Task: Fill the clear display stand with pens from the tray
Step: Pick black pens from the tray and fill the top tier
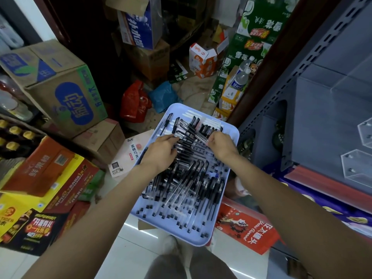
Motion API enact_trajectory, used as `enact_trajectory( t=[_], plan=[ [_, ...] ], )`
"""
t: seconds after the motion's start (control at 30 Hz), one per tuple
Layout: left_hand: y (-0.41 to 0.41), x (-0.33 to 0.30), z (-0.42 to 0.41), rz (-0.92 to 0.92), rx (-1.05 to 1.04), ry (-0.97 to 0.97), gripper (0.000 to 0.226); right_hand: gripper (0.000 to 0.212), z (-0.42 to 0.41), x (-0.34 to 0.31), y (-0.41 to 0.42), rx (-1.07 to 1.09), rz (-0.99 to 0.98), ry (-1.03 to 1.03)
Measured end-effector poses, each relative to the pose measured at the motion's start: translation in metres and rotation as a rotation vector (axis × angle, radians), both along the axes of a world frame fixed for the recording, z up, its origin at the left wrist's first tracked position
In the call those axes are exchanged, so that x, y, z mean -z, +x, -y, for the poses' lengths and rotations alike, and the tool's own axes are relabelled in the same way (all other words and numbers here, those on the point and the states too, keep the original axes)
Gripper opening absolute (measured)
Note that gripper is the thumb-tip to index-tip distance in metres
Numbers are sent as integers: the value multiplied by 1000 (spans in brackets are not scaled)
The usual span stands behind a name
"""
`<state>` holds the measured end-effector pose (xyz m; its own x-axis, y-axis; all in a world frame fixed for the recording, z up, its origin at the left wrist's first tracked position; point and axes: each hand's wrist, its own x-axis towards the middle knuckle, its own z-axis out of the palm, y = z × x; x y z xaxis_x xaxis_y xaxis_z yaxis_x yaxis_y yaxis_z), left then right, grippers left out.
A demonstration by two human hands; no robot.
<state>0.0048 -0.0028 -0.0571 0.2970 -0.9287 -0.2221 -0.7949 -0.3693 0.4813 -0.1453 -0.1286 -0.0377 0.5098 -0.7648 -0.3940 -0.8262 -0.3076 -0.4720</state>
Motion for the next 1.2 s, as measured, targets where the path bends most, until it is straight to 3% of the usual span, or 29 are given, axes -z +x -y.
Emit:
enact_trajectory(
  t=[0.17, 0.27, 0.47, 0.67, 0.8, 0.97, 1.13, 1.2],
  plan=[
    [-9, -15, 7, -156, -136, -122, 39, 25, -8, -17, -5, 107, 201, 125],
    [-19, -24, 17, -233, -202, -144, 38, 21, -18, -26, -9, 98, 227, 121],
    [-24, -13, 24, -114, -128, 17, 39, 28, -20, -12, -5, 125, 159, 11],
    [-23, -10, 20, 46, -28, 29, 46, 20, -21, 2, 1, 123, 76, -73],
    [-21, -8, 18, 15, -19, 16, 45, 12, -21, -2, 4, 129, 69, -95],
    [-20, -15, 20, -217, -169, -129, 35, 18, -22, -12, 0, 314, 265, 55],
    [-35, -52, 29, -869, -361, -181, 27, 7, -35, -40, -12, 452, 605, 388],
    [-42, -68, 36, -1035, -366, -215, 29, 4, -36, -57, -15, 447, 681, 423]
  ],
)
